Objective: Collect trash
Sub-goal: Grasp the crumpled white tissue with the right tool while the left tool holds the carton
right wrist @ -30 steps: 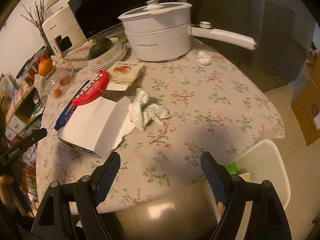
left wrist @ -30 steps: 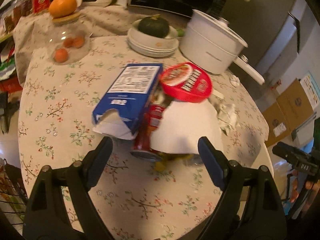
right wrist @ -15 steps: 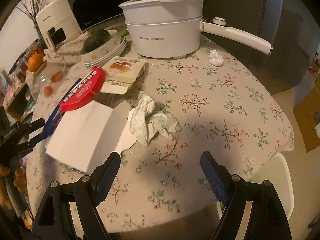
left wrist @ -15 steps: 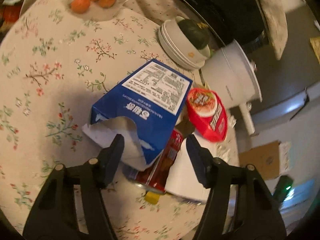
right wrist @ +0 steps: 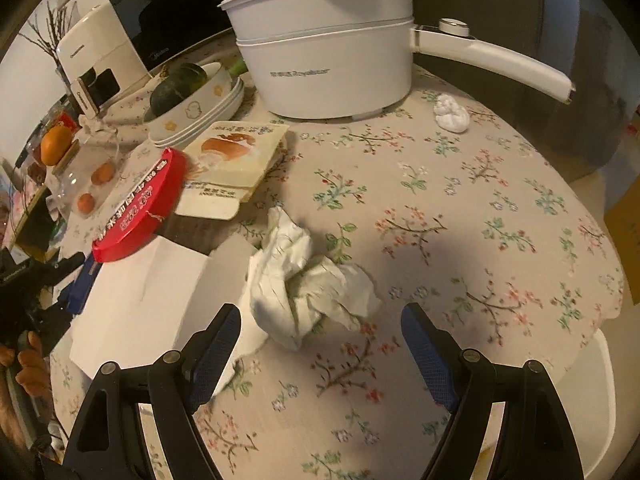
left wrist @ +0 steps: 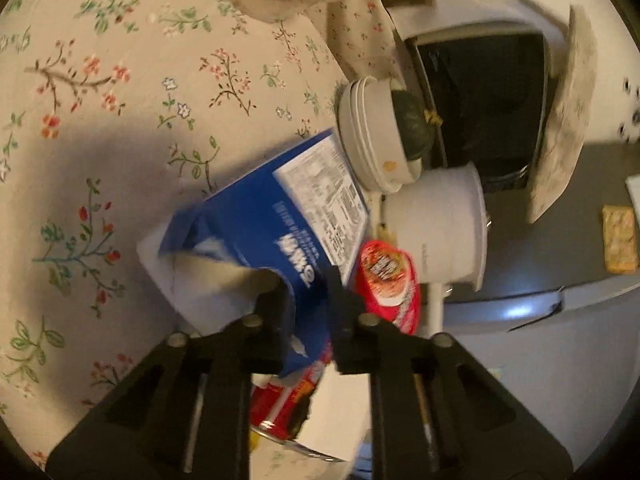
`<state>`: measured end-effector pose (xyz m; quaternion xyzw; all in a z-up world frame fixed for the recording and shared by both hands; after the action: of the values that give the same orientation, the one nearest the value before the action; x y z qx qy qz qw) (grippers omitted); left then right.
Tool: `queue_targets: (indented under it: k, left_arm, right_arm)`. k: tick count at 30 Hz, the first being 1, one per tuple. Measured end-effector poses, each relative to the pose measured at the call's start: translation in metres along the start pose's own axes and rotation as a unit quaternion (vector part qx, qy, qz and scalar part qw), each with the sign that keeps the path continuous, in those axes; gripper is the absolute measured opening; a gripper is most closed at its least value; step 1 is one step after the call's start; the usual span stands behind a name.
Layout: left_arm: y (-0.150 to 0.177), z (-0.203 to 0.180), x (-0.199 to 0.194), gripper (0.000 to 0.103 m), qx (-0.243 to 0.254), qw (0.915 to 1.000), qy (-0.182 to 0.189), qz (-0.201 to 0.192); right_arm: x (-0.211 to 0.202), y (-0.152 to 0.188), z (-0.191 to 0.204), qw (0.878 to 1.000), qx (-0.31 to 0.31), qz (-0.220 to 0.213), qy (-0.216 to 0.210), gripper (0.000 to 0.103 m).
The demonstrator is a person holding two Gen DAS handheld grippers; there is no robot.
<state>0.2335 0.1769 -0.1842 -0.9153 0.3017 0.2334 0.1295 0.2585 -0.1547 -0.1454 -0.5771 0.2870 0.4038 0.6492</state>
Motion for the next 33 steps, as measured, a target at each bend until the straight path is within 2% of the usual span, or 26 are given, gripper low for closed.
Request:
queue_targets:
  k: [4,8,10,13,16,17,18,24,33]
  left_arm:
    - [-0.004,-0.007,-0.012,0.005,0.007,0.9999,0.005,-0.012]
    - [-0.007,-0.021,-0.025,0.002,0.044,0.9985,-0.011,-0.030]
    - [-0.007,-0.033,-0.032,0.002,0.076,0.9960,-0.022,-0.041]
    - [-0.006,-0.047,-0.041,0.002,0.124,0.9902,-0.037,-0.053]
    - [0.000,-0.067,-0.048,0.002,0.182,0.9799,-0.053,-0.062]
    - [0.001,-0.071,-0.050,0.002,0.195,0.9771,-0.056,-0.063]
    - [0.005,-0.078,-0.052,0.002,0.216,0.9724,-0.061,-0.063]
    - [0.023,-0.098,-0.054,0.002,0.271,0.9590,-0.067,-0.050]
    - [0.059,-0.125,-0.061,0.002,0.323,0.9450,-0.047,-0.024]
  right_arm:
    - [0.011,-0.003,0.008,1.000,-0.008,-0.002,-0.003,0.084]
    - [0.025,-0.005,0.012,1.000,-0.001,-0.003,0.001,0.083]
    - [0.033,-0.006,0.012,1.000,0.008,0.000,0.003,0.078]
    - [0.040,-0.007,0.010,1.000,0.024,0.004,0.004,0.067]
    - [0.040,-0.009,0.006,0.999,0.032,0.003,-0.001,0.053]
    - [0.039,-0.010,0.005,0.999,0.033,0.003,-0.002,0.043]
    - [0.039,-0.010,0.004,0.999,0.034,0.003,-0.003,0.037]
    - [0.025,-0.009,-0.001,0.999,0.040,0.010,-0.016,0.032]
    - [-0.024,-0.008,-0.015,0.999,0.040,-0.006,-0.024,0.032]
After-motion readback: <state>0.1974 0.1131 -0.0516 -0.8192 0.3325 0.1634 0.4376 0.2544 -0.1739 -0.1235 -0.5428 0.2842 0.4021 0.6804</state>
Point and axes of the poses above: each gripper's, at about its wrist camera, not at the fingertips, and x roughly the way its jaws point, z to its left, y to its underside, the point moved 4 cm from there along x, roughly the way its jaws point, and after that the axes turned 3 degrees about -z, right-handed, at the moved point
